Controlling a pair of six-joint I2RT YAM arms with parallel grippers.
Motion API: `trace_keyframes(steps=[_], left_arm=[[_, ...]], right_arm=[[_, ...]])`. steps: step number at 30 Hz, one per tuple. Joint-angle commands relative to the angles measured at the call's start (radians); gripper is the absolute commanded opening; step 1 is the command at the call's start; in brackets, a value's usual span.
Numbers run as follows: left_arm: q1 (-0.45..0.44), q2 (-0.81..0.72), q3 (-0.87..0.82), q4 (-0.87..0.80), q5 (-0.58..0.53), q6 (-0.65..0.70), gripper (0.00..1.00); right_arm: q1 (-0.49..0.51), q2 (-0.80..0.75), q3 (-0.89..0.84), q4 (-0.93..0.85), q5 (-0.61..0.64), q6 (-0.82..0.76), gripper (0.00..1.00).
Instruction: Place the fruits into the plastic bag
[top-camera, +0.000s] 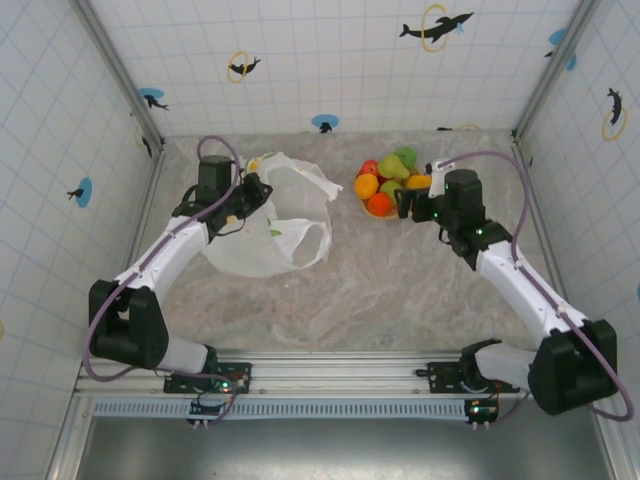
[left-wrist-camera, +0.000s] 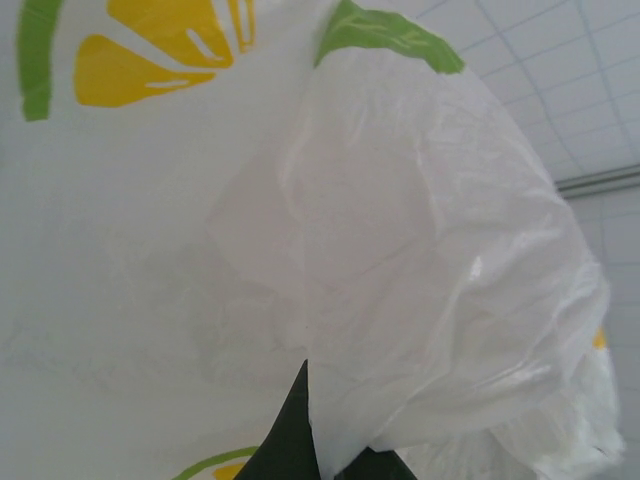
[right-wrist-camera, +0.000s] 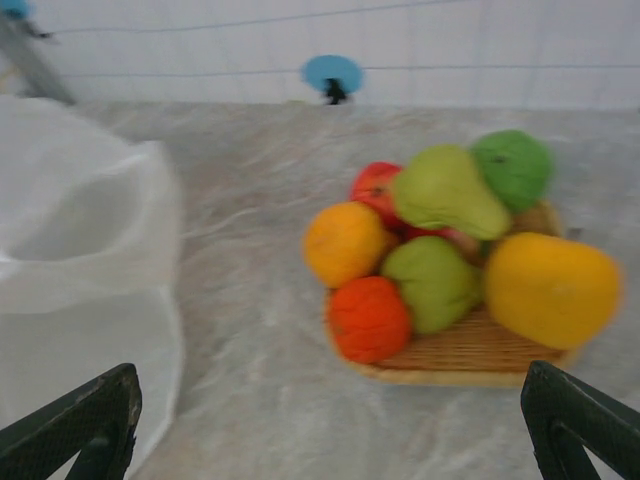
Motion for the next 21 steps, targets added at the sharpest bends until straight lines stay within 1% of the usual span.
trace_keyframes(steps=[1,3,4,7,9,13,14,17,21], left_arm=[[-0.004,-0.023,-0.030,0.125,0.060,-0.119,0.00],[-0.003,-0.004,-0.037,0.144,0.082,-0.123,0.00],[-0.003,0.007,-0.033,0.143,0.085,-0.103,0.00],[-0.003,0.041,-0.024,0.143,0.087,-0.055,0.00],[-0.004,0.056,-0.024,0.147,0.103,-0.037,0.00],[-0.002,0.064,-0.047,0.173,0.136,-0.028,0.00],[-0.003,0.063,-0.052,0.176,0.138,-0.026,0.00],[-0.002,0.057,-0.058,0.190,0.147,-0.025,0.00],[-0.003,0.050,-0.095,0.195,0.155,-0.018,0.00]], right_arm=[[-0.034,0.104,0.091,-0.033,0.057,-0.052,1.00],[-0.042,0.181,0.143,-0.050,0.072,-0.117,1.00],[-0.044,0.220,0.179,-0.069,0.091,-0.144,1.00],[-0.068,0.324,0.269,-0.115,0.144,-0.158,0.99],[-0.088,0.374,0.314,-0.138,0.146,-0.121,0.99],[-0.130,0.461,0.365,-0.166,0.093,-0.014,0.99],[-0.135,0.484,0.380,-0.173,0.096,0.005,0.98],[-0.146,0.554,0.427,-0.198,0.092,0.038,0.98],[-0.149,0.636,0.493,-0.228,0.055,0.055,0.98]])
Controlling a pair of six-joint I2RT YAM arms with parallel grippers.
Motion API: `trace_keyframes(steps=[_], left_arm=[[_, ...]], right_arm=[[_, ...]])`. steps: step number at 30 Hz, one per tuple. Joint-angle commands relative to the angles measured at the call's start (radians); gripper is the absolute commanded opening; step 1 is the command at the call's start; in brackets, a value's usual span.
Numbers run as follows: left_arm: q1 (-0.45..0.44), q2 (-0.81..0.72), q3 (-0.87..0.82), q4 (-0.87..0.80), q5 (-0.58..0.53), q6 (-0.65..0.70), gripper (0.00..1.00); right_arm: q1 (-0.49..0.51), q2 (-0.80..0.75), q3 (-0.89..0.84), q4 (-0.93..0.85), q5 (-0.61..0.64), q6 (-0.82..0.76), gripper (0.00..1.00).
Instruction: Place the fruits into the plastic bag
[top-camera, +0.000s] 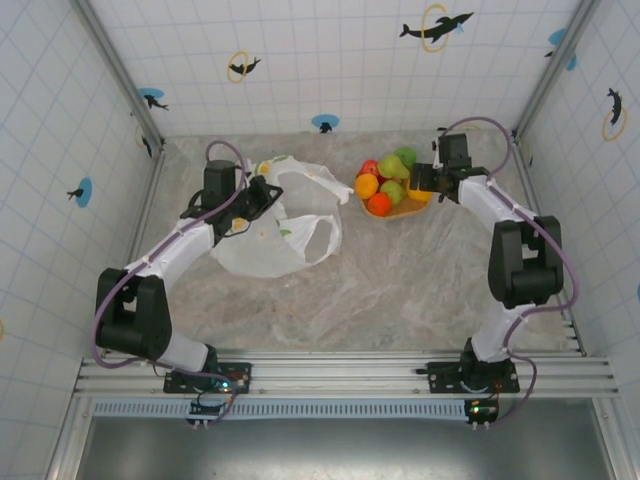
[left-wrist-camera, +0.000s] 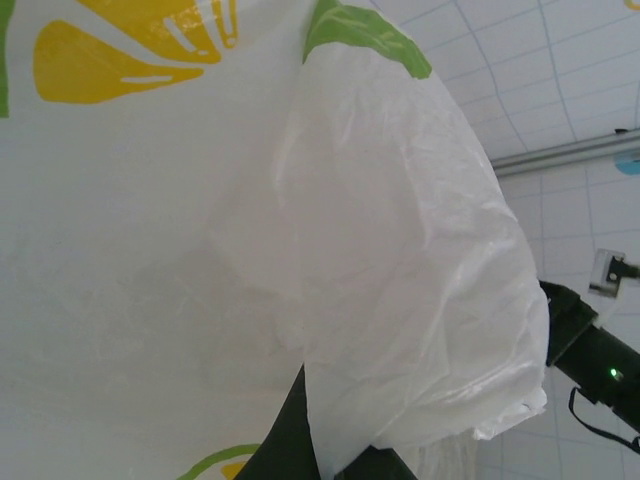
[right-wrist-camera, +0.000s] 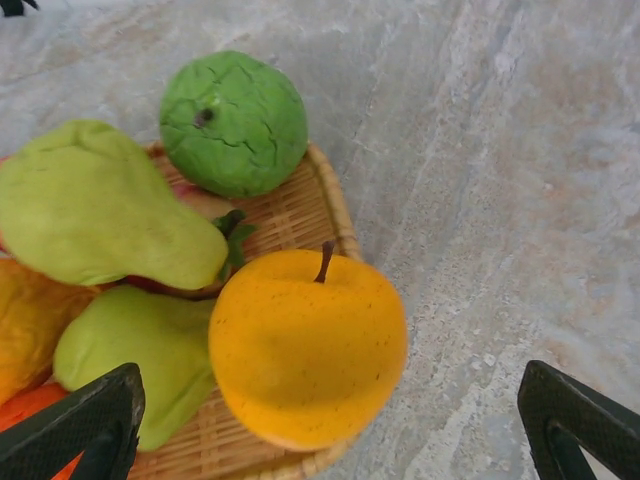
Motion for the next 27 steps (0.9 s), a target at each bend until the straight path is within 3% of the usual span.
trace_keyframes(steps=[1,16,27], left_arm=[[-0.003,-0.008,-0.026,0.033,0.031,0.025,0.00],[-0.003,0.008,-0.040,0.044,0.057,0.018,0.00],[-0.003,0.016,-0.043,0.047,0.065,0.014,0.00]], right_arm=[[0.001,0.062,0.077,-0.051,-0.031,0.046,0.99],[0.000,0.256,0.244,-0.129,-0.004,0.044,0.94],[0.000,0.263,0.232,-0.131,-0.026,0.045,0.77]])
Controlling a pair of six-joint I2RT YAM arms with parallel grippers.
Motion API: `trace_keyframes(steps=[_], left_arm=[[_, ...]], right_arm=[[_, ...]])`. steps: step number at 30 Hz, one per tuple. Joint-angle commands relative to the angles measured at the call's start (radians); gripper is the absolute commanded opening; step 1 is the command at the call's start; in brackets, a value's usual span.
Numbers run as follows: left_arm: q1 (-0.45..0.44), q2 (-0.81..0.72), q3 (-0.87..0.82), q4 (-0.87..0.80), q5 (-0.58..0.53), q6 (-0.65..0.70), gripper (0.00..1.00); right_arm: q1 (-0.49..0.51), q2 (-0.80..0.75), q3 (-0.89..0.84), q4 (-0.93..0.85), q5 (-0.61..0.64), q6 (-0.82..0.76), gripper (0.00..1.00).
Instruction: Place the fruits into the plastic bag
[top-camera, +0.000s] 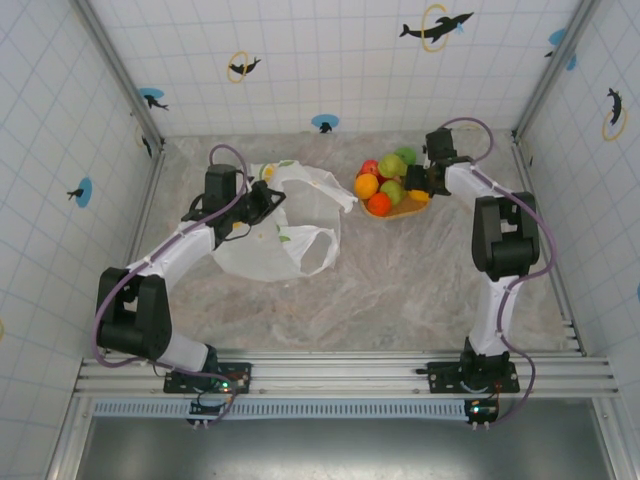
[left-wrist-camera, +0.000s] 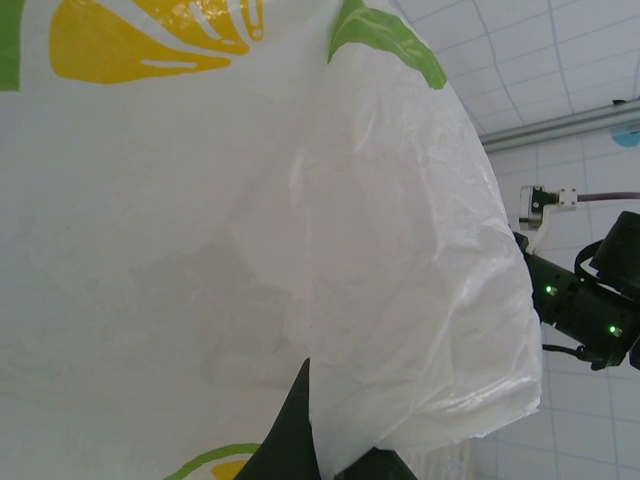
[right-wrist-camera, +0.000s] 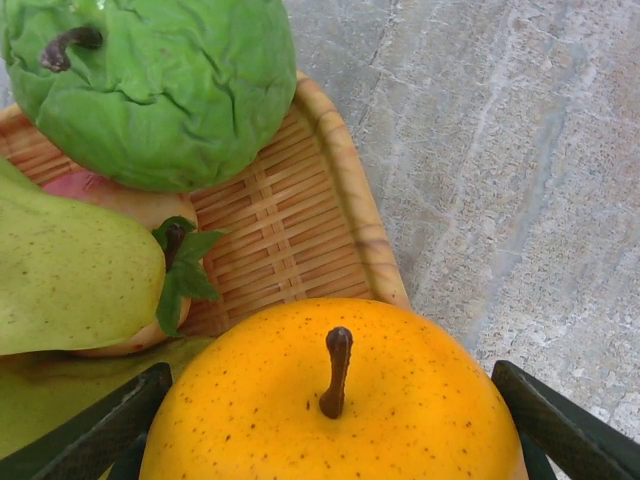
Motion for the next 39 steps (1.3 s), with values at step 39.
trace_keyframes(steps=[39], left_arm=[[-0.003,-0.031,-0.037,0.105,0.119,-0.095,0.00]], right_arm=[[0.378,-0.766,-0.963,0.774,-0.200,0.068,0.62]])
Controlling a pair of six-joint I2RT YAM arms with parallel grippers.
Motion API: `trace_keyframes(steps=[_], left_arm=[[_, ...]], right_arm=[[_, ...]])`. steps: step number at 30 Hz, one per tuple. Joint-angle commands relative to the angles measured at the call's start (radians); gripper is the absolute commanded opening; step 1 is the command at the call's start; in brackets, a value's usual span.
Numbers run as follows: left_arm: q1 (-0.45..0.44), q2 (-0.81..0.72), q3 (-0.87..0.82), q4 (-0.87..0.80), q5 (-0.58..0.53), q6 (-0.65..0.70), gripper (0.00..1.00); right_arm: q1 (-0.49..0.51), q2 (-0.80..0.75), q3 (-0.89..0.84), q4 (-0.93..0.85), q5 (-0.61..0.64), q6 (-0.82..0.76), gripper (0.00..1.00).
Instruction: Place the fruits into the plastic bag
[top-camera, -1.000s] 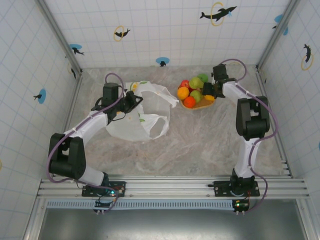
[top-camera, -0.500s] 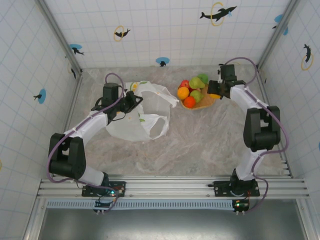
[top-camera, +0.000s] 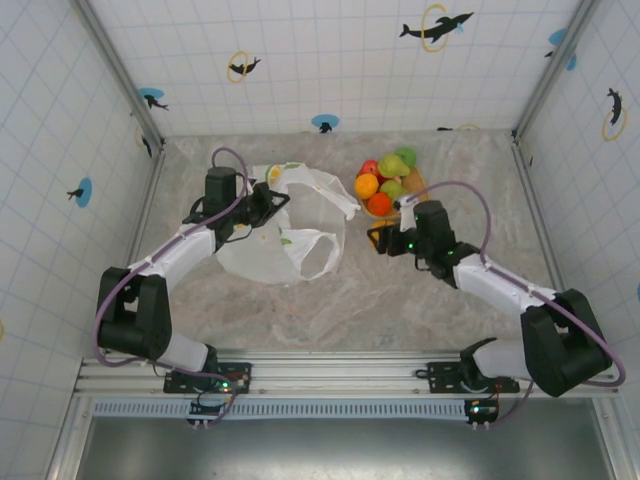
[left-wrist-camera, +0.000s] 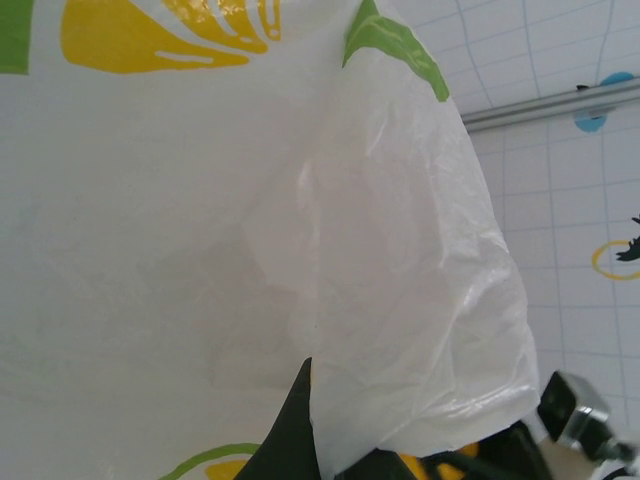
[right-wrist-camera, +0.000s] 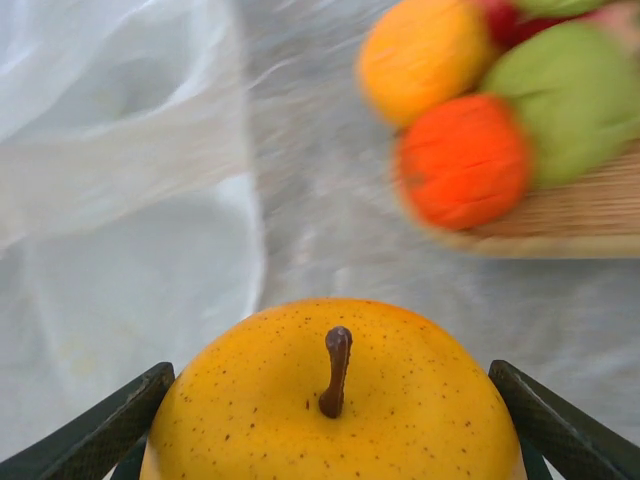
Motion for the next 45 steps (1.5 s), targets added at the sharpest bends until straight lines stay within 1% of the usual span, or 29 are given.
trace_keyframes(steps=[1,6,9,14,16,20,24,27,32,36,39,45], left_arm=[[-0.003,-0.028,-0.006,0.045,0.041,-0.037,0.00],[-0.003,-0.027,-0.010,0.069,0.074,-0.065,0.00],[-0.008,-0.023,-0.010,0.076,0.094,-0.076,0.00],[-0.033,-0.018,-0.008,0.082,0.108,-0.079,0.00],[-0.046,-0.012,-0.006,0.082,0.116,-0.076,0.00],[-0.068,0.000,0.000,0.089,0.138,-0.076,0.00],[-0.089,0.006,-0.002,0.112,0.157,-0.080,0.00],[-0.101,0.013,-0.010,0.137,0.177,-0.093,0.00],[-0.110,0.032,-0.021,0.176,0.192,-0.122,0.00],[-0.112,0.045,-0.033,0.226,0.213,-0.158,0.00],[-0.117,0.052,-0.035,0.234,0.214,-0.164,0.00],[-0.117,0.058,-0.041,0.260,0.223,-0.177,0.00]], right_arm=[[0.052,0.011,-0.061,0.269,0.023,0.014,0.62],[0.127,0.103,-0.112,0.499,0.051,0.003,0.61],[0.150,0.164,-0.126,0.622,0.057,0.016,0.60],[0.182,0.259,-0.096,0.768,0.093,0.050,0.59],[0.193,0.298,-0.063,0.791,0.118,0.079,0.59],[0.216,0.382,0.023,0.799,0.173,0.161,0.59],[0.256,0.460,0.090,0.794,0.279,0.271,0.59],[0.273,0.498,0.149,0.713,0.360,0.386,0.59],[0.286,0.537,0.189,0.652,0.406,0.587,0.58],[0.286,0.569,0.244,0.564,0.406,0.680,0.59],[0.286,0.611,0.314,0.500,0.370,0.729,0.59],[0.283,0.701,0.433,0.442,0.229,0.819,0.65]])
